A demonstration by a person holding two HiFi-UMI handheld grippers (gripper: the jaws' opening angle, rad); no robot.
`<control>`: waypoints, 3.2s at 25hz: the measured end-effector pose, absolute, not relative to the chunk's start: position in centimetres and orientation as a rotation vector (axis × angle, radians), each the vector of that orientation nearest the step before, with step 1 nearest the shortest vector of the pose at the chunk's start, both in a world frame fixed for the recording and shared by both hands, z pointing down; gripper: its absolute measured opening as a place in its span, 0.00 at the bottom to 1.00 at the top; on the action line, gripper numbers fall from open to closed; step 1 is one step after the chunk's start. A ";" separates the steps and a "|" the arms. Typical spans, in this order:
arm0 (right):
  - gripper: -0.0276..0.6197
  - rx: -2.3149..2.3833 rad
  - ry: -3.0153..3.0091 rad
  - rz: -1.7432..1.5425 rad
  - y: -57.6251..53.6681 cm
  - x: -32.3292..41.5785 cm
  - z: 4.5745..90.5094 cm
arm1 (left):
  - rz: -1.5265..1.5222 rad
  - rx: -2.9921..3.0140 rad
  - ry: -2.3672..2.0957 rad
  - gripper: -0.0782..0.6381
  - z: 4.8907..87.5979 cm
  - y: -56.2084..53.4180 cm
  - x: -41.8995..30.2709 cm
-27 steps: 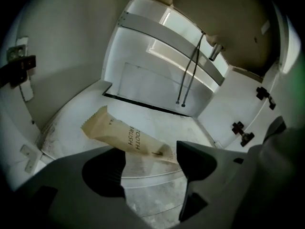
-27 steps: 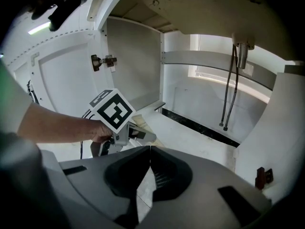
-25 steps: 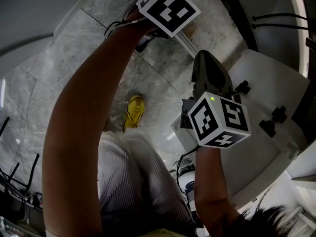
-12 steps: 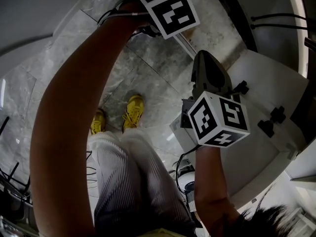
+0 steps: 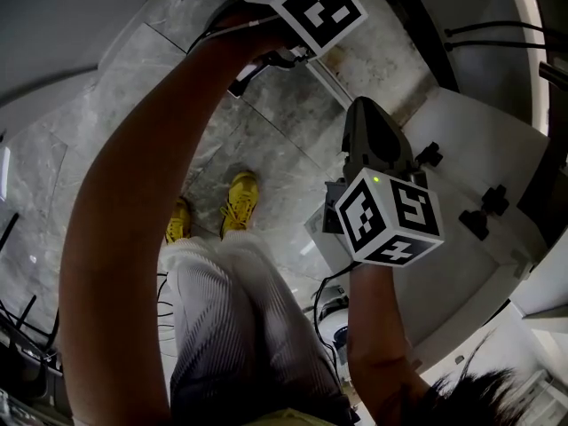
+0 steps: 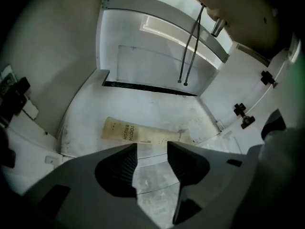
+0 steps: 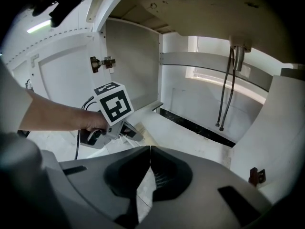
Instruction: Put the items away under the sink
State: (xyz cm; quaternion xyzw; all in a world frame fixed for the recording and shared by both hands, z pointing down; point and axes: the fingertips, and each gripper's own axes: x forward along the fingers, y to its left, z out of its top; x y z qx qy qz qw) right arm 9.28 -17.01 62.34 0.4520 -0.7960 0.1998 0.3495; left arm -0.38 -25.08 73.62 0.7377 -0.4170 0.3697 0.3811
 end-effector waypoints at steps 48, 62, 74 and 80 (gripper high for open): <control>0.08 1.162 -2.082 0.513 -10.4 5.2 42.5 | 0.515 1.853 -1.284 0.17 47.2 -7.3 -3.4; 0.08 1.196 -2.140 0.535 -6.4 4.8 33.5 | 0.307 1.863 -1.323 0.17 34.2 -2.5 -4.4; 0.08 1.231 -2.178 0.541 -2.9 6.4 27.2 | 0.160 1.849 -1.397 0.17 25.9 0.5 -5.7; 0.08 1.231 -2.229 0.508 -1.7 6.5 23.7 | 0.132 1.878 -1.450 0.17 22.5 2.1 -6.4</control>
